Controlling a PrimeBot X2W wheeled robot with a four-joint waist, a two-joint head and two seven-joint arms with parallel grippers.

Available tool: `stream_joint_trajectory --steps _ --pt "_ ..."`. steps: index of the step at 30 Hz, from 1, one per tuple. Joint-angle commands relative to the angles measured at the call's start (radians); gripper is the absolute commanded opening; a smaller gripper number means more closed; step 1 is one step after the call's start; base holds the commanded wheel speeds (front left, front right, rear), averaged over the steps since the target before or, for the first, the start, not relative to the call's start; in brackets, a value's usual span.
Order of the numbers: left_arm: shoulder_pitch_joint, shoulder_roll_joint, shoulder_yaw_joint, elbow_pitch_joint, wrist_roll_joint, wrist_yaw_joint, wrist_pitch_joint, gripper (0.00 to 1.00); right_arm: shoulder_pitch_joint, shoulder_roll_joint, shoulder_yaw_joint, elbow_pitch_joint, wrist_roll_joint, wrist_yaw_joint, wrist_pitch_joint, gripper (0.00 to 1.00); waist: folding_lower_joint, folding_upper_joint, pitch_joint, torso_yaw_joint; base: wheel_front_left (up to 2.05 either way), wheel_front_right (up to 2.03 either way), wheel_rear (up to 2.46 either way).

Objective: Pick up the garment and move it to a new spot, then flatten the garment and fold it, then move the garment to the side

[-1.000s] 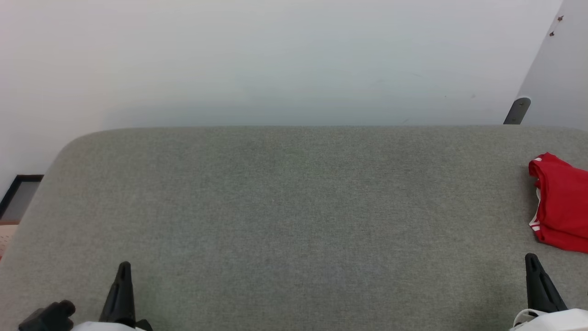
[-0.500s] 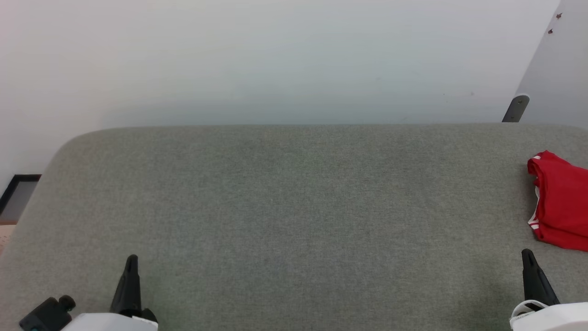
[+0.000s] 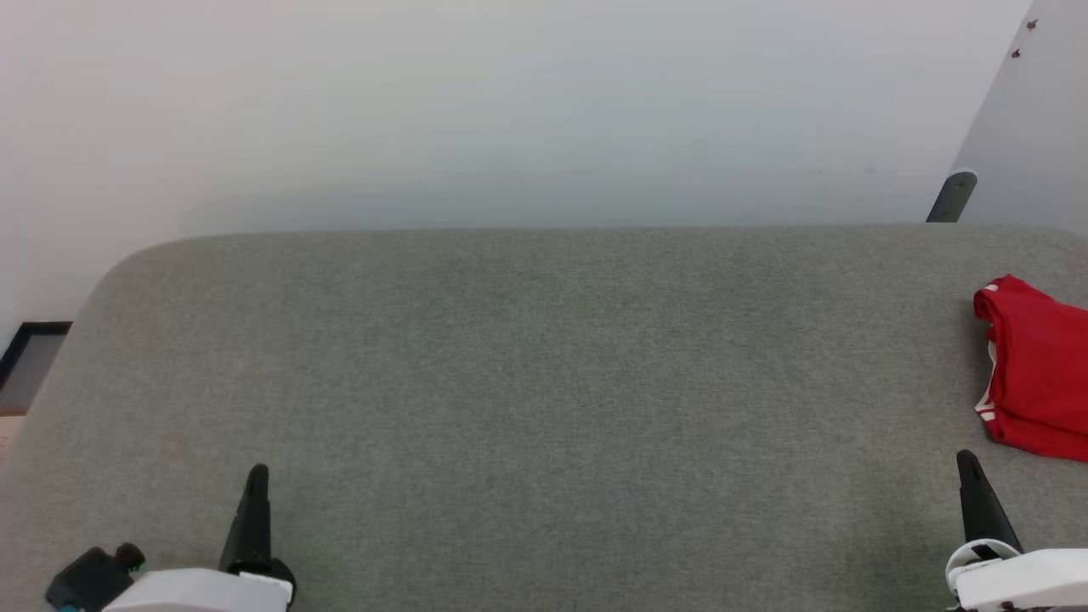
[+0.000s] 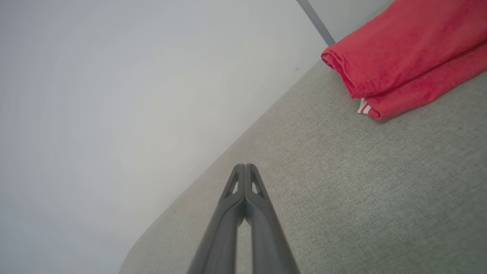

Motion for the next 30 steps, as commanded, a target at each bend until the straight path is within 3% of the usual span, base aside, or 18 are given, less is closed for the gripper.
stream_joint_trajectory --steps 1,30 --pt "-0.025 0.002 0.001 -0.008 -0.03 -0.002 0.005 0.0 -0.025 0.001 0.001 -0.011 0.034 0.0 0.007 0.0 0.0 -0.0001 0.001 -0.001 0.0 0.0 0.0" --pt "-0.059 -0.03 -0.003 0.005 -0.292 -0.004 0.081 0.0 -0.048 0.026 0.003 -0.006 0.343 0.0 0.081 0.0 0.0 -0.0001 0.011 -0.01 0.0 0.0 0.0"
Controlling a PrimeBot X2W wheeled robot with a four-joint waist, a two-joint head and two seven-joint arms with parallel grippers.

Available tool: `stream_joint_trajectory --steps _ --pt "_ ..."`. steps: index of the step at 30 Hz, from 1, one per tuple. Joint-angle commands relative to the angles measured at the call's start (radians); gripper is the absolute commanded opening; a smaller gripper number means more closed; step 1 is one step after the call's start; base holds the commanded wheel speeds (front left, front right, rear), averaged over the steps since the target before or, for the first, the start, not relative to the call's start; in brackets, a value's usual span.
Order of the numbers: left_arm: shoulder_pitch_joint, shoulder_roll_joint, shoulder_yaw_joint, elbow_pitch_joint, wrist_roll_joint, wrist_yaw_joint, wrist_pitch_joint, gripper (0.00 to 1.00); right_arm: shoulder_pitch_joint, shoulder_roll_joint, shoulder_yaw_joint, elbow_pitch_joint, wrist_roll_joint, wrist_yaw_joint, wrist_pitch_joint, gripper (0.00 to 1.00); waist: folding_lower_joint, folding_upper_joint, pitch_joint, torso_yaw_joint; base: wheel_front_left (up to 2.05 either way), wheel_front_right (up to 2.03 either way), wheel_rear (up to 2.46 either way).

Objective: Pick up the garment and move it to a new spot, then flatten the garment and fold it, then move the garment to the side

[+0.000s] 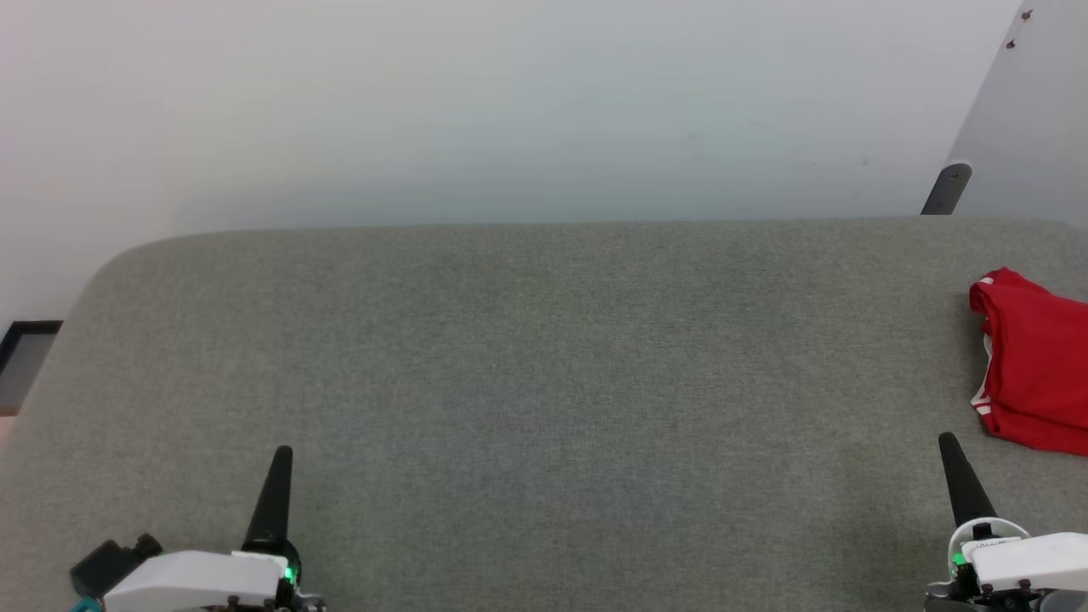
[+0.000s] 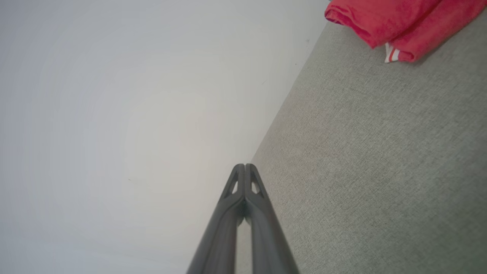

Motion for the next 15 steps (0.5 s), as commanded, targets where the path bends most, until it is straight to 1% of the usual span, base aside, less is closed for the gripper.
stream_joint_trajectory --steps 1,15 --pt "-0.02 0.0 0.0 -0.005 -0.016 -0.004 0.005 0.0 -0.014 0.001 0.002 -0.006 0.02 0.0 0.004 0.0 0.0 -0.0001 0.0 0.0 0.0 0.0 0.0" --pt "-0.032 -0.013 -0.002 0.001 -0.126 -0.004 0.036 0.0 -0.025 0.012 0.003 -0.004 0.148 0.0 0.035 0.0 0.0 -0.0001 0.005 -0.005 0.0 0.0 0.0"
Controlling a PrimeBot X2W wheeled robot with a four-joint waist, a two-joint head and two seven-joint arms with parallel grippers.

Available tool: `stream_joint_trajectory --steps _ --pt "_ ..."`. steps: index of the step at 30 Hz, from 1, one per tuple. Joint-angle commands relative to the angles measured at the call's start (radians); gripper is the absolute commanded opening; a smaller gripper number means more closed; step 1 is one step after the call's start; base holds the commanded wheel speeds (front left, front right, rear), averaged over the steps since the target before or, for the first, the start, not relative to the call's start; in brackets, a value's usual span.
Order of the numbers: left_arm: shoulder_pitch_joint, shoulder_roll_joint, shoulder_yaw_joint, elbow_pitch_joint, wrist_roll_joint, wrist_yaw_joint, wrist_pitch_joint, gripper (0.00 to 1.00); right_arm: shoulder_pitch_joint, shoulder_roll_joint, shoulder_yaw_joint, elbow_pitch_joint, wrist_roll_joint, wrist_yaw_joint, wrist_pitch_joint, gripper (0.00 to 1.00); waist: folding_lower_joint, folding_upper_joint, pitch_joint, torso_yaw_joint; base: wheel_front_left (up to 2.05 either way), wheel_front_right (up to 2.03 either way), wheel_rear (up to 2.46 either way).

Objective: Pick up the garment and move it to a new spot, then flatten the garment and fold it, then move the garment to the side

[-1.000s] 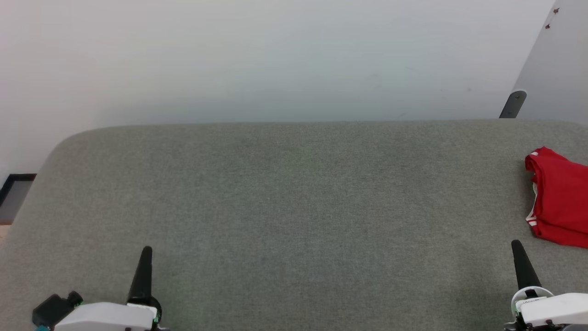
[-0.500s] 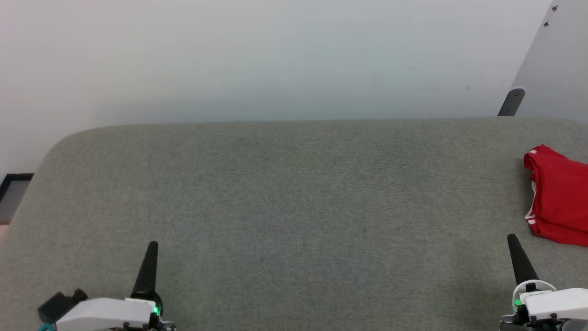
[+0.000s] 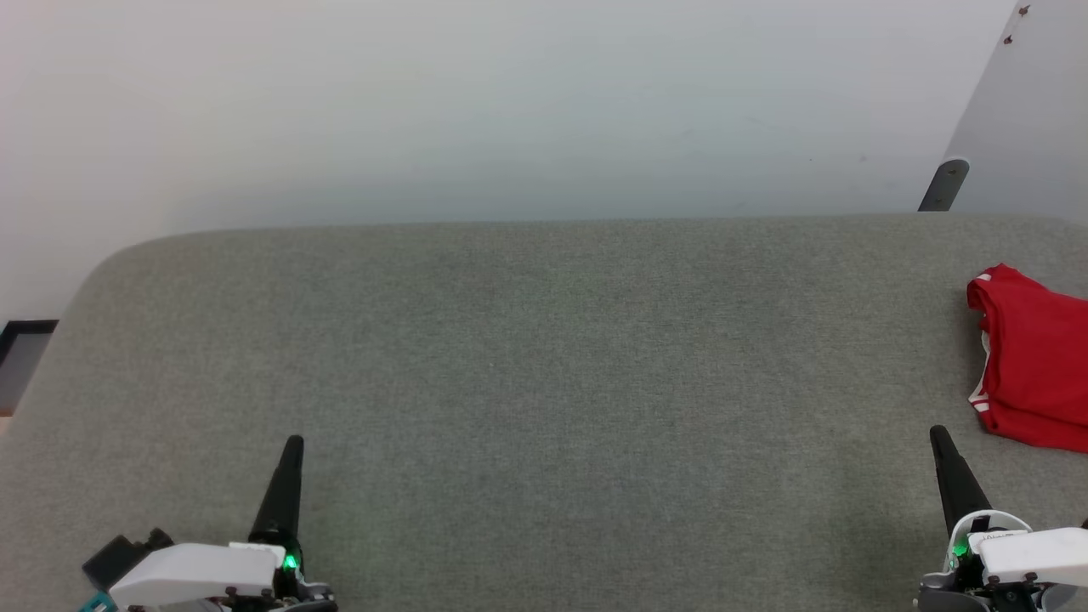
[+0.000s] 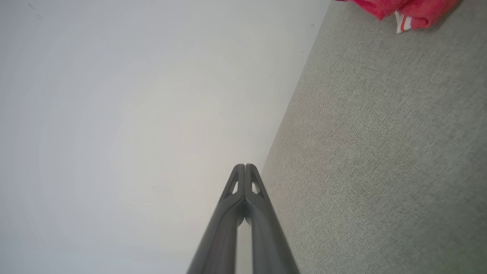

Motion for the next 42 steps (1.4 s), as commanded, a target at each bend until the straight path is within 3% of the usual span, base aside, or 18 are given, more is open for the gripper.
stream_joint_trajectory --steps 1,29,42 --pt "-0.014 0.0 0.0 -0.002 -0.016 -0.004 0.003 0.0 -0.013 0.002 0.003 -0.004 0.022 0.0 0.004 0.0 0.0 -0.0001 0.0 0.0 0.0 0.0 0.0" --pt "-0.038 -0.023 -0.003 0.008 -0.198 -0.005 0.056 0.0 -0.034 0.021 0.004 0.001 0.236 -0.001 0.058 0.0 0.0 -0.0001 0.01 -0.01 0.0 0.0 0.0" --pt "-0.037 -0.023 -0.003 0.008 -0.199 -0.005 0.057 0.0 -0.028 0.021 0.004 0.001 0.237 -0.001 0.058 0.0 0.0 -0.0001 0.011 -0.01 0.0 0.0 0.0"
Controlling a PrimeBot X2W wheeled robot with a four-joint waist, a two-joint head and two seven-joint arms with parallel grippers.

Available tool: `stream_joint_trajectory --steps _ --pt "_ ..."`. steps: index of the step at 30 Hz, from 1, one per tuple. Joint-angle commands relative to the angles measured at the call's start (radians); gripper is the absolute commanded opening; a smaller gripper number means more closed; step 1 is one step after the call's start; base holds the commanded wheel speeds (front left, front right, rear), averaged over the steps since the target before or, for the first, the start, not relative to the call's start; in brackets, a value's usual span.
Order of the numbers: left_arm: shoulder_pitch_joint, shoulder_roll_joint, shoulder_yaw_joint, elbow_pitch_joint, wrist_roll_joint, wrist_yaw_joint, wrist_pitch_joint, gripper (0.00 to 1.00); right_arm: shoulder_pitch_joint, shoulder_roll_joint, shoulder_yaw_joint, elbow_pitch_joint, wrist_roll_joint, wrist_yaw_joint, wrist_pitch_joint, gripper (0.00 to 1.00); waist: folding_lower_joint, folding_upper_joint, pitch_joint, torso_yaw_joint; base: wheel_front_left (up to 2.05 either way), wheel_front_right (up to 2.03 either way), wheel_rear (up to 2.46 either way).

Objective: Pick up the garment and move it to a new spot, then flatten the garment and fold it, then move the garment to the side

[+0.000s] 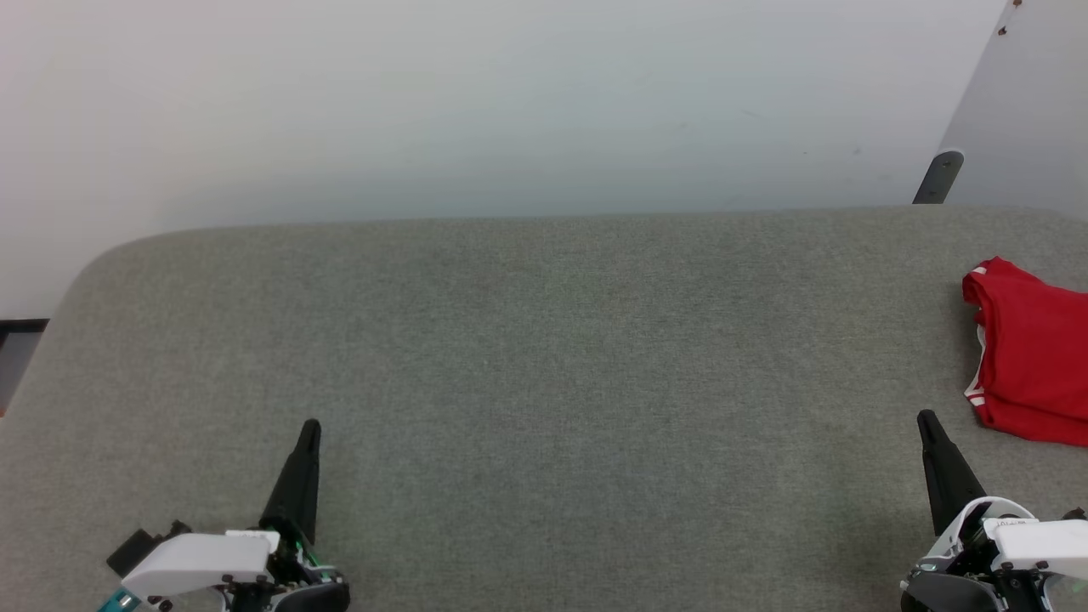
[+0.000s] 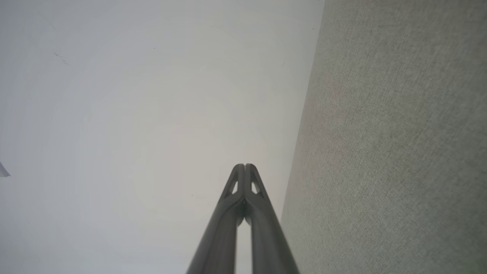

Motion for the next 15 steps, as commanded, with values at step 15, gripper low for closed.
stream_joint_trajectory --steps 15 --pt "-0.009 -0.001 0.0 0.001 -0.003 -0.005 0.003 0.0 -0.003 0.004 0.004 0.0 0.003 0.0 0.002 0.0 0.0 0.0 0.0 0.0 0.0 0.0 0.0"
